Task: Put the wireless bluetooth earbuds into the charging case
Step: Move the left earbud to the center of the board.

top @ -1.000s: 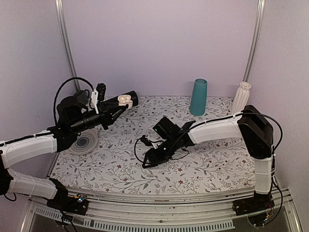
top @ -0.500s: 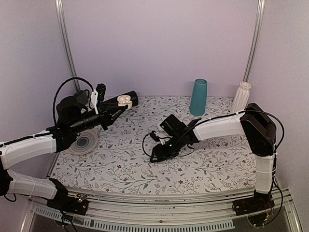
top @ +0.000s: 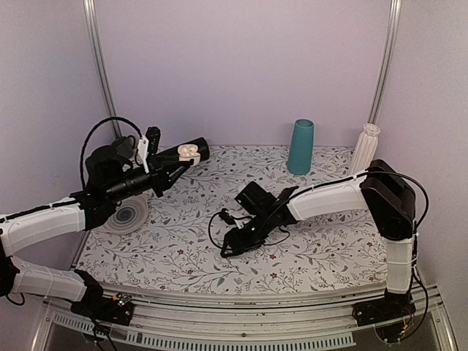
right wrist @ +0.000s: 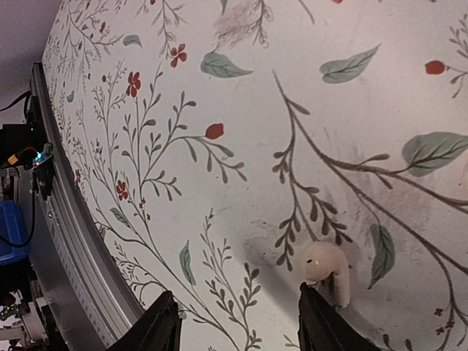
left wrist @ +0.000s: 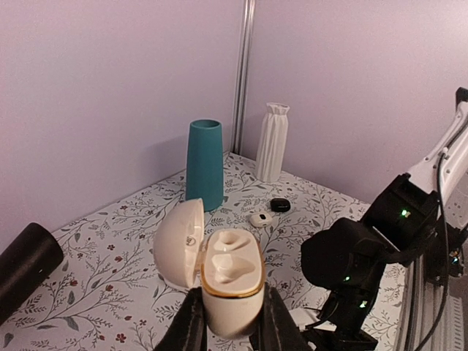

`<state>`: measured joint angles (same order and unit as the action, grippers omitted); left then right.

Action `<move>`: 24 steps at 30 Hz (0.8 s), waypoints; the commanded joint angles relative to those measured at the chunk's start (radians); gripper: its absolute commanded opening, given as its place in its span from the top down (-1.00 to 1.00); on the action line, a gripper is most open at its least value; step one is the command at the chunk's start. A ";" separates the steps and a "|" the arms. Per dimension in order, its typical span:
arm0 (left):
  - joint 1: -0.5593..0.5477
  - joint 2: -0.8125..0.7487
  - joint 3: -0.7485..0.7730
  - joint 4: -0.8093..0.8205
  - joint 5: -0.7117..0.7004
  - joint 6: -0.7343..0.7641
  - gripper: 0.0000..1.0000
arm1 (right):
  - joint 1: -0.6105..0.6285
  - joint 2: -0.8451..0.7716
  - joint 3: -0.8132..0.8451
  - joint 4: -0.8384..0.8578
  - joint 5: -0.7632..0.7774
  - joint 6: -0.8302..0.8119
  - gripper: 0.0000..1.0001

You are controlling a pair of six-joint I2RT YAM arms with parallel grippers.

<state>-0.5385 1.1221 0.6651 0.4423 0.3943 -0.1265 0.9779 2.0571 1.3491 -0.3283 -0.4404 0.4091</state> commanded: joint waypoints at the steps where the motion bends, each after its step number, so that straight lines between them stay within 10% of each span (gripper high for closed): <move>1: 0.012 -0.020 0.021 0.003 -0.004 0.013 1.00 | 0.031 0.044 0.046 0.004 -0.059 0.026 -0.11; 24: 0.014 -0.024 0.025 -0.003 0.004 0.016 1.00 | -0.052 -0.015 -0.041 0.046 0.065 -0.004 -0.15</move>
<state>-0.5381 1.1099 0.6651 0.4320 0.3943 -0.1211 0.9157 2.0247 1.3094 -0.3149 -0.3603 0.4248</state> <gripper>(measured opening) 0.202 0.578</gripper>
